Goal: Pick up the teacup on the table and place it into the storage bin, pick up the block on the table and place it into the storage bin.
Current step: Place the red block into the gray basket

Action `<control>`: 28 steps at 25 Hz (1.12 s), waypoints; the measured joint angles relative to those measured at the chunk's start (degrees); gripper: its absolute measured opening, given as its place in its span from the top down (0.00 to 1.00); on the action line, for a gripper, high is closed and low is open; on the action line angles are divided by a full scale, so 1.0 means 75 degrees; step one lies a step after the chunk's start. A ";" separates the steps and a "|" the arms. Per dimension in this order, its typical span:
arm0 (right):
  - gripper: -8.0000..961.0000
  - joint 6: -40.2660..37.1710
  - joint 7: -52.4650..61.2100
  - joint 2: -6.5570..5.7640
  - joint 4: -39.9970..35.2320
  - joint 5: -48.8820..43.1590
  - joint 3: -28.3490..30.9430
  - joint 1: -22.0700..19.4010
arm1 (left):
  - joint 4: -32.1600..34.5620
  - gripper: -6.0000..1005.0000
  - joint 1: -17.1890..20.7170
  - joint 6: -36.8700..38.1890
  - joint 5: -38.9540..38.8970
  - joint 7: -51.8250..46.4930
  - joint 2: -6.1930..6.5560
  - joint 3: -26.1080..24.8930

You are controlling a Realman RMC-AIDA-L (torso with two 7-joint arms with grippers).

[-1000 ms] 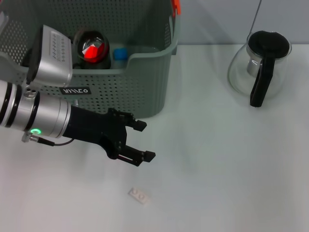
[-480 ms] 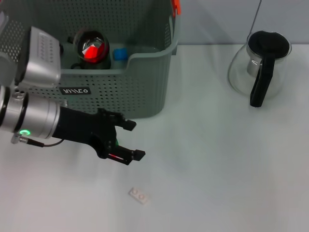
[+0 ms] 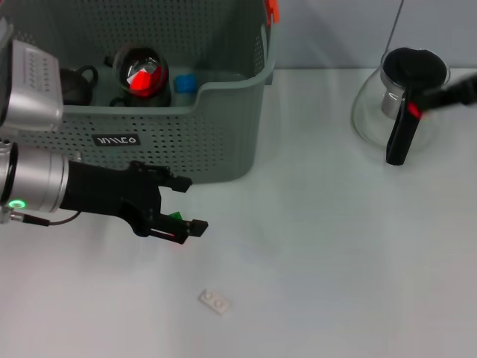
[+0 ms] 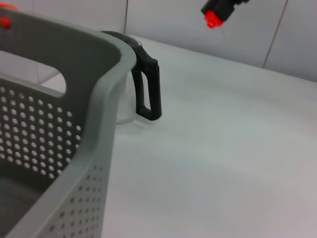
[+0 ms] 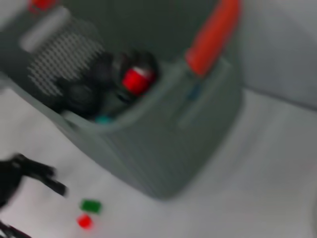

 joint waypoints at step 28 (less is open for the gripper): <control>0.76 0.6884 -0.0469 0.0875 0.4383 0.1187 -0.3588 0.3413 | -0.0039 0.14 0.0067 0.0001 -0.0071 0.0090 -0.0054 -0.0982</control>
